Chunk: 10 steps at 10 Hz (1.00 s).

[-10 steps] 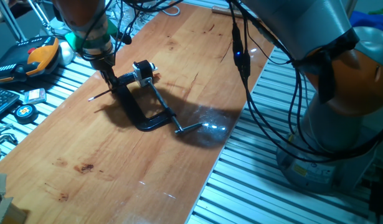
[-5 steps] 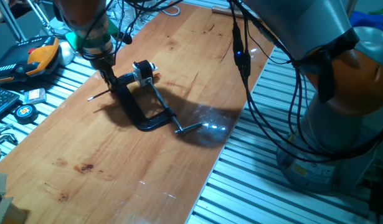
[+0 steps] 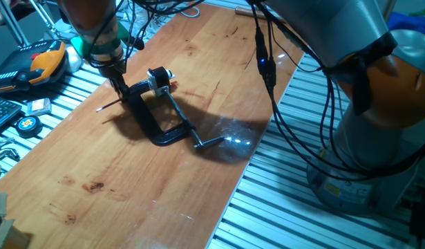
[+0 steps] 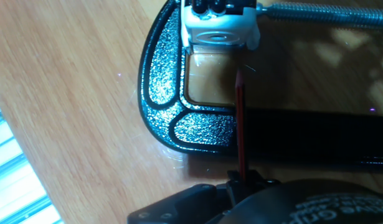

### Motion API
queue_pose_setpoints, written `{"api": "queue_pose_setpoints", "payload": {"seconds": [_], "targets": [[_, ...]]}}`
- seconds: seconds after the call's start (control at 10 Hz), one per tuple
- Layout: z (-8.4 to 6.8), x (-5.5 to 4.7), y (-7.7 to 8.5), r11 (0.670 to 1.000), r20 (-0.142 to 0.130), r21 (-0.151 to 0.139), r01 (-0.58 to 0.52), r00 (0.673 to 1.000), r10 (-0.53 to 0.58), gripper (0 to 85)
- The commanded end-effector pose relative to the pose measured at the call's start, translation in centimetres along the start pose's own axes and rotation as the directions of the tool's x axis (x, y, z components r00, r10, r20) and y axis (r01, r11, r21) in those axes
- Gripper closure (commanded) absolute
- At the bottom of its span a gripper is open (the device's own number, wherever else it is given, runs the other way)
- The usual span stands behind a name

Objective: Insert the pencil into the pencil sharpener

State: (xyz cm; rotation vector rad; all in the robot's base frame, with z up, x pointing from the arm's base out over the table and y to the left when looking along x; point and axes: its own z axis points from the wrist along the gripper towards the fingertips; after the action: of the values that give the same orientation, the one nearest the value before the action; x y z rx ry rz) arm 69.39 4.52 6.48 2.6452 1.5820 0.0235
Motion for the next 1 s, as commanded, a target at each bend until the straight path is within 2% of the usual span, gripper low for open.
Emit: {"api": "queue_pose_setpoints", "payload": {"seconds": [0.0, 0.9], "targets": [[-0.05, 0.02, 0.1, 1.0, 0.002, -0.001, 0.0, 1.0, 0.0, 85.0], [-0.3, -0.19, 0.78, 1.0, -0.001, 0.013, 0.008, 1.0, -0.008, 85.0]]}}
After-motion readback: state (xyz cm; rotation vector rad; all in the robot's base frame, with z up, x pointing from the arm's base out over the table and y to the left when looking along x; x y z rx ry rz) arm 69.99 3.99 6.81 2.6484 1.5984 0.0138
